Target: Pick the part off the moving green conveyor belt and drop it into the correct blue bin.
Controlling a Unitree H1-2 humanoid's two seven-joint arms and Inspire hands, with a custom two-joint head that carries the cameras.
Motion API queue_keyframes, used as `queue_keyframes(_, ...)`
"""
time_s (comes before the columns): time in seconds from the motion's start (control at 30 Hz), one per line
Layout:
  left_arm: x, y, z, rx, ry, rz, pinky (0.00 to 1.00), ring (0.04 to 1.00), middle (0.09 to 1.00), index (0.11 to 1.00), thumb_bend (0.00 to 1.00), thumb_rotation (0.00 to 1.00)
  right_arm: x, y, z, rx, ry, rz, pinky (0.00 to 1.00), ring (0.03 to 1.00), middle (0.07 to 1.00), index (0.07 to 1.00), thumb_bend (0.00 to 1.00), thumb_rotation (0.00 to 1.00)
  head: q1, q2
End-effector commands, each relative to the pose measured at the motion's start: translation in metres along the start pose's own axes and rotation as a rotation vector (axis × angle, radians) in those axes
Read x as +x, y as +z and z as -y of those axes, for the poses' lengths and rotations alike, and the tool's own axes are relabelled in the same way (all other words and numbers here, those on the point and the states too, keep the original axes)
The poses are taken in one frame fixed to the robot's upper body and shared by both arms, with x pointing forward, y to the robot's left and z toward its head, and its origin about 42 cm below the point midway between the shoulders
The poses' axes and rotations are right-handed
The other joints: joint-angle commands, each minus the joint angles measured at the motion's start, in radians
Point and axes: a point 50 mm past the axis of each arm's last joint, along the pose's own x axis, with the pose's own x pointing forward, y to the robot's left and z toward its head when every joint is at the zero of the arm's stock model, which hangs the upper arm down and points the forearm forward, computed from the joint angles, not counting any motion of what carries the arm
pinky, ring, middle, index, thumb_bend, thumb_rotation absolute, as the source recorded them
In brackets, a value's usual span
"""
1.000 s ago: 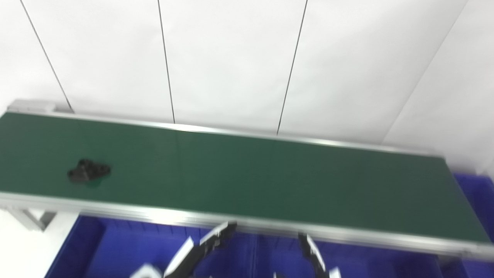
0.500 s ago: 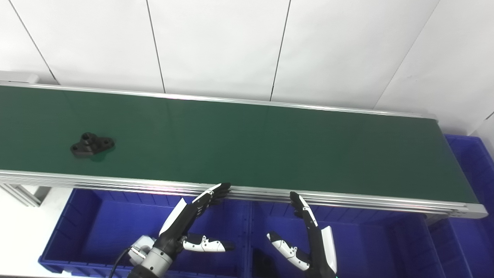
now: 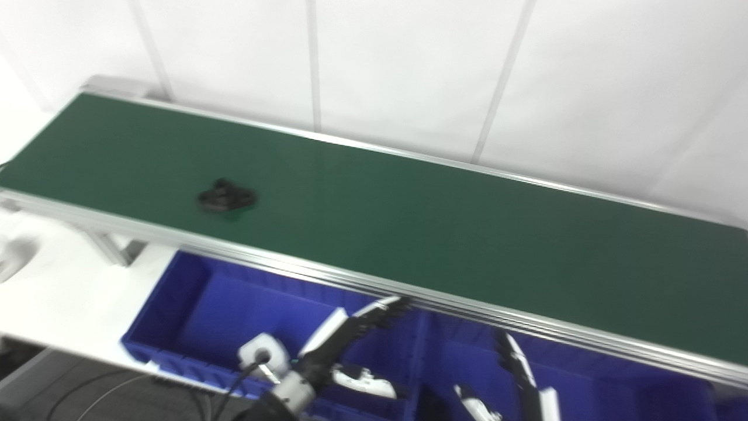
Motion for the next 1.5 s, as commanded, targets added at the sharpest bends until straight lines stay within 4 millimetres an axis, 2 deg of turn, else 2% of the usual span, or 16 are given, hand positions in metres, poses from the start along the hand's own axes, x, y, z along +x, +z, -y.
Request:
queue_keyframes(0.0, 0.008, 0.009, -0.001, 0.023, 0.025, 0.072, 0.82, 0.876, 0.898, 0.896, 0.74, 0.28, 0.009, 0.009, 0.002, 0.034, -0.028, 0.076, 0.82, 0.860, 0.886, 0.894, 0.67, 0.56, 0.004, -0.008)
queue_keyframes(0.3, 0.009, 0.006, 0.005, 0.014, 0.045, 0.059, 0.84, 0.908, 0.934, 0.925, 0.73, 0.27, 0.009, 0.006, 0.014, 0.024, 0.006, 0.089, 0.81, 0.858, 0.885, 0.895, 0.79, 0.62, 0.005, -0.034)
queue_keyframes(0.57, 0.007, 0.003, 0.008, 0.022, 0.051, 0.045, 0.92, 0.977, 0.993, 0.980, 0.72, 0.37, 0.012, 0.003, 0.022, -0.010, -0.003, 0.107, 0.81, 0.870, 0.897, 0.908, 0.81, 0.66, 0.016, -0.063)
queue_keyframes(0.7, 0.008, 0.001, 0.009, 0.032, 0.052, 0.039, 0.90, 0.965, 0.986, 0.977, 0.72, 0.36, 0.014, 0.006, 0.025, -0.026, -0.026, 0.141, 0.81, 0.862, 0.896, 0.910, 0.80, 0.66, 0.020, -0.081)
queue_keyframes(0.83, 0.009, -0.003, 0.010, 0.029, 0.048, 0.030, 0.89, 0.959, 0.982, 0.974, 0.72, 0.34, 0.028, 0.027, 0.040, -0.032, -0.064, 0.260, 0.82, 0.873, 0.903, 0.914, 0.78, 0.63, 0.043, -0.119)
queue_keyframes(1.03, 0.014, -0.006, 0.012, 0.047, 0.046, 0.025, 0.84, 0.924, 0.957, 0.959, 0.72, 0.34, 0.053, 0.066, 0.071, -0.031, -0.092, 0.413, 0.88, 0.901, 0.915, 0.934, 0.78, 0.67, 0.067, -0.143)
queue_keyframes(1.2, 0.017, -0.008, 0.012, 0.038, 0.056, 0.024, 0.83, 0.912, 0.946, 0.939, 0.75, 0.33, 0.078, 0.101, 0.091, -0.027, -0.088, 0.531, 0.89, 0.898, 0.919, 0.933, 0.75, 0.62, 0.059, -0.157)
queue_keyframes(1.47, 0.022, -0.012, 0.010, 0.065, 0.052, 0.017, 0.82, 0.902, 0.934, 0.935, 0.74, 0.32, 0.107, 0.126, 0.107, -0.070, -0.047, 0.578, 0.84, 0.863, 0.889, 0.910, 0.76, 0.59, 0.055, -0.171)
